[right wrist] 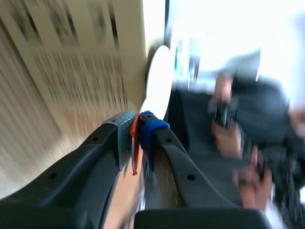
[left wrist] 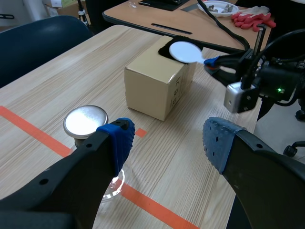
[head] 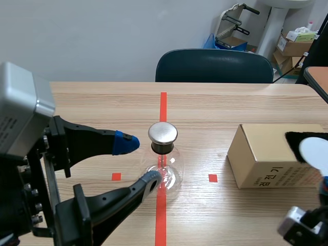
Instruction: Do the electroscope experiment
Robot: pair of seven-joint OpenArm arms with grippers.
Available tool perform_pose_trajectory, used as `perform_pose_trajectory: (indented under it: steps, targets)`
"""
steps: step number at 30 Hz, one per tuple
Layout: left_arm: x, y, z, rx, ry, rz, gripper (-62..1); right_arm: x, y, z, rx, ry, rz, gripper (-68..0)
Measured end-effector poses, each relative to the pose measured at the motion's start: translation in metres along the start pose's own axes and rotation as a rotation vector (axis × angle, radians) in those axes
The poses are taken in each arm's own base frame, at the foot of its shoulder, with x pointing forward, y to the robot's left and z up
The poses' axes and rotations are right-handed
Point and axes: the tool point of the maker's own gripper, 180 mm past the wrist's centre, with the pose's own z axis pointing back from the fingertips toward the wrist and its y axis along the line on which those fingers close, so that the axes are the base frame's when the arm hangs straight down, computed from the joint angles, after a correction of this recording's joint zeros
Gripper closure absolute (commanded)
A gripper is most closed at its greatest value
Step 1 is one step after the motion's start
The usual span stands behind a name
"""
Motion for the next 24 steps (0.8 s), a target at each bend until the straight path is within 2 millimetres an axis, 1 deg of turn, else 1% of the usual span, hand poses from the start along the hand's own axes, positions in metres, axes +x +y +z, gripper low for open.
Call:
perform_pose_trajectory:
  steps: [1,2,3,4,7,8,10,11,12,14,15,16,18,21,22,24]
  targets:
    - [0.0,0.0,0.0,0.0,0.0,0.0,-34.1,-0.012,0.0,0.001,0.001,0.063,0.001,-1.0]
    - [0.0,0.0,0.0,0.0,0.0,0.0,-34.1,-0.019,0.0,0.002,0.002,0.1,-0.002,-1.0]
    - [0.0,0.0,0.0,0.0,0.0,0.0,-34.1,-0.019,0.0,0.002,0.002,0.099,-0.001,-1.0]
    - [0.0,0.0,0.0,0.0,0.0,0.0,-34.1,-0.015,0.0,0.002,0.004,0.073,0.007,-1.0]
    - [0.0,0.0,0.0,0.0,0.001,-0.001,-34.1,0.015,0.0,0.002,0.004,-0.102,0.014,-1.0]
    - [0.0,0.0,0.0,-0.001,0.001,-0.005,-34.1,0.022,0.0,0.002,0.003,-0.141,0.015,-1.0]
    - [0.0,0.0,0.0,-0.002,0.001,-0.008,-34.1,0.026,0.001,0.002,0.006,-0.152,0.012,-1.0]
    - [0.0,0.0,0.0,0.001,0.001,-0.009,-34.1,0.022,0.001,0.001,0.006,-0.121,0.008,-1.0]
    - [0.0,0.001,0.0,0.005,0.001,-0.01,-34.1,0.012,0.001,0.0,0.006,-0.065,0.004,-1.0]
    - [0.0,0.001,0.0,0.008,0.0,-0.011,-34.1,-0.012,0.001,0.0,0.005,0.069,0.001,-1.0]
    - [0.0,0.002,0.0,0.012,0.0,-0.012,-34.1,-0.02,0.001,0.001,0.004,0.108,0.0,-1.0]
    - [0.0,0.002,0.0,0.012,0.0,-0.012,-34.1,-0.022,0.0,0.001,0.006,0.112,0.005,-1.0]
    - [0.0,0.002,0.0,0.012,0.0,-0.012,-34.1,-0.014,0.0,0.0,0.005,0.062,0.012,-1.0]
    - [0.0,0.002,0.0,0.012,0.0,-0.012,-34.1,0.013,0.0,-0.001,0.007,-0.092,0.021,-1.0]
    - [0.0,0.002,0.0,0.012,0.0,-0.012,-34.1,0.018,0.0,-0.001,0.008,-0.117,0.021,-1.0]
    - [0.0,0.002,0.0,0.012,0.0,-0.012,-34.1,0.02,-0.001,-0.001,0.006,-0.119,0.018,-1.0]
